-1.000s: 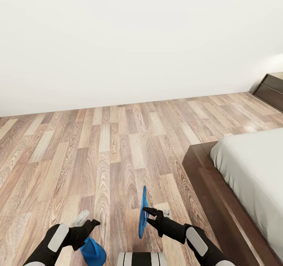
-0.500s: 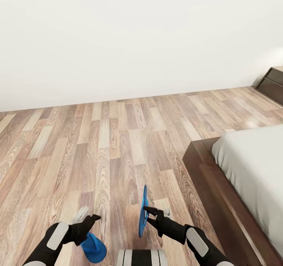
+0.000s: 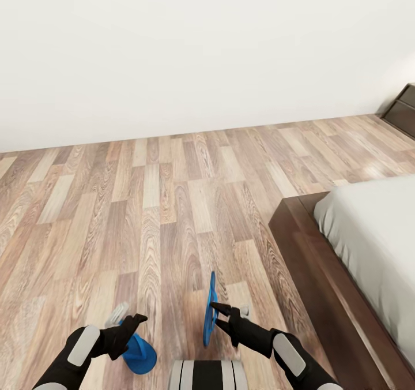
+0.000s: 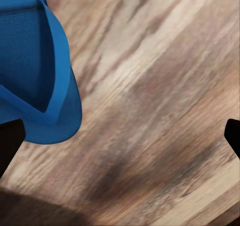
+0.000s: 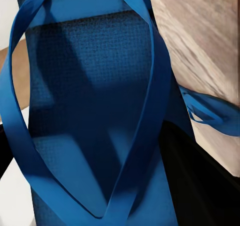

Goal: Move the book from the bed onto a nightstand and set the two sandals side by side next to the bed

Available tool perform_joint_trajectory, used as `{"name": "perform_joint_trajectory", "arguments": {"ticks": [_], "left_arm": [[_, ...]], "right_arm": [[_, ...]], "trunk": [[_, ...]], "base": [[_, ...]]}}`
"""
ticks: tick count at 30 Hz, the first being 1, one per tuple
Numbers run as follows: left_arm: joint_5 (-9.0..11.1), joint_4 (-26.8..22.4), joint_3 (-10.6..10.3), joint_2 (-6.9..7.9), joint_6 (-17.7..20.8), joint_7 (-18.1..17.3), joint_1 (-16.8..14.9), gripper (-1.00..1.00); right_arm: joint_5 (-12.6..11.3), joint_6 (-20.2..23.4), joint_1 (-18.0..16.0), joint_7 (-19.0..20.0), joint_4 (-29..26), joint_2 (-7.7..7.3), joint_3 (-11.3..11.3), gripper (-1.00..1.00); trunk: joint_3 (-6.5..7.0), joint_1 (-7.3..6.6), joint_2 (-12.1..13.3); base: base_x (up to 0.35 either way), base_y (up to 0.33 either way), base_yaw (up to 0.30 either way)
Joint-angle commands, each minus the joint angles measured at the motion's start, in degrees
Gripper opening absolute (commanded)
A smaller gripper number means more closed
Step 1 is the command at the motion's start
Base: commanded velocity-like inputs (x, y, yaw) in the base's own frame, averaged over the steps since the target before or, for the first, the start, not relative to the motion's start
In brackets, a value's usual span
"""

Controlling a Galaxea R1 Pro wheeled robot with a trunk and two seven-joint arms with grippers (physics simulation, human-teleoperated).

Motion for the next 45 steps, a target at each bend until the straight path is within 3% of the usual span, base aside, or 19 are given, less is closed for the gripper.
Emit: {"name": "perform_joint_trajectory", "arguments": {"ticks": [1, 15, 20, 23, 27, 29, 34, 45], "left_arm": [[0.61, -0.10, 0.13, -0.01, 0.31, 0.53, -0.01, 1.00], [0.61, -0.10, 0.10, 0.01, 0.31, 0.48, -0.01, 1.00], [0.61, -0.10, 0.06, -0.02, 0.31, 0.46, -0.01, 1.00], [0.61, -0.10, 0.05, -0.06, 0.31, 0.46, -0.01, 1.00], [0.61, -0.10, 0.05, -0.08, 0.31, 0.46, -0.01, 1.00], [0.61, -0.10, 0.05, -0.08, 0.31, 0.46, -0.01, 1.00], [0.61, -0.10, 0.05, -0.09, 0.31, 0.46, -0.01, 1.00], [0.61, -0.34, 0.05, -0.09, 0.22, 0.24, -0.01, 1.00]], "right_arm": [[-0.42, 0.32, -0.01, -0.09, 0.00, -0.02, 0.09, -1.00], [-0.42, 0.32, -0.04, -0.09, -0.25, -0.02, 0.09, -1.00], [-0.42, 0.33, -0.01, -0.09, -3.13, -0.03, 0.16, -1.00], [-0.42, 0.34, 0.01, 2.17, -5.57, -0.08, 0.15, -1.00], [-0.30, 0.32, 0.02, 11.85, -6.13, -0.10, 0.17, -1.00], [-0.30, 0.31, 0.02, 13.99, -6.06, -0.10, 0.16, -1.00], [-0.32, 0.27, 0.02, 15.27, -5.83, -0.10, 0.18, -1.00], [-0.25, 0.07, 0.02, 15.46, -5.82, -0.10, 0.18, -1.00]], "trunk": [[-0.27, 0.01, -0.03], [-3.37, 0.37, -0.22], [-4.47, 0.50, -0.28], [-5.14, 0.58, -0.32], [-6.03, 0.68, -0.38], [-6.47, 0.73, -0.41], [-7.58, 0.86, -0.47], [-7.58, 0.86, -0.47]], "base": [[0.000, 0.000, 0.000], [0.000, 0.000, 0.000], [0.000, 0.000, 0.000], [0.000, 0.000, 0.000], [0.000, 0.000, 0.000], [0.000, 0.000, 0.000], [0.000, 0.000, 0.000], [0.000, 0.000, 0.000]]}}
